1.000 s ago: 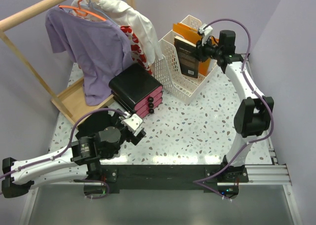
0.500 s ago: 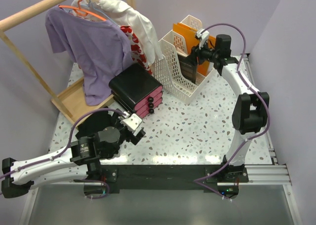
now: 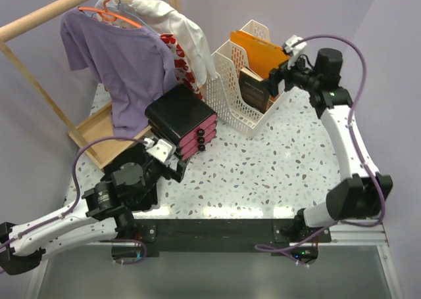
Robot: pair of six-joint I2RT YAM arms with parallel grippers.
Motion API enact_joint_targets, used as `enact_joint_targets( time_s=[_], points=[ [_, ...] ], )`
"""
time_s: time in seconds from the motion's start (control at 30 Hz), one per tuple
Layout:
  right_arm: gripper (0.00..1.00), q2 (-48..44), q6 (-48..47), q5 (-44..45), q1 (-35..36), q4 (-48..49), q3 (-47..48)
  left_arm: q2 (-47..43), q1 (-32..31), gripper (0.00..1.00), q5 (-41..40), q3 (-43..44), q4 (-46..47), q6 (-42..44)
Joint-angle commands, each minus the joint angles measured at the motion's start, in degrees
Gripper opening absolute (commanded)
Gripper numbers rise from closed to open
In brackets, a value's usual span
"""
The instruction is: Organize the desk
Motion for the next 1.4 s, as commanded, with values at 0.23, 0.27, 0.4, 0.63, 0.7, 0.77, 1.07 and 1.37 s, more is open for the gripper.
enact_joint_targets(
  time_s=[0.23,0.27,0.4,0.63,0.7,0.77,1.07,1.37],
  points=[
    [0.99,-24.29,17.47,20.22,-8.41,-5.73,-15.96,14.90,17.46,1.00,7.73,19.80,1.68,-8.81],
    [0.99,-25.17,17.47,22.37,-8.32,-6.88,-15.79,14.99,20.34,1.00,8.34,20.60,1.23,-9.78],
    [0.99,-29.91,13.17,29.68,-8.40,-11.46,-15.96,12.54,22.92,1.00,3.36,23.07,0.26,-12.16],
    [0.97,-33.35,9.03,28.98,-8.32,-17.17,-14.74,9.02,23.18,1.00,-2.99,27.20,-4.56,-8.39],
    [0.99,-33.96,11.65,30.64,-8.32,-17.35,-13.34,7.70,23.18,1.00,-3.69,27.55,-6.06,-7.60],
    [0.99,-34.14,14.12,33.10,-8.32,-17.27,-12.28,6.65,23.18,1.00,-4.22,27.47,-8.17,-7.33],
    [0.99,-34.84,20.64,47.96,-8.32,-15.69,-9.46,3.74,23.10,1.00,-5.80,26.06,-13.71,-7.68],
    [0.99,-37.39,16.68,50.69,-8.32,-14.37,-11.39,3.39,23.10,1.00,-5.01,26.06,-14.68,-8.12]
  ],
)
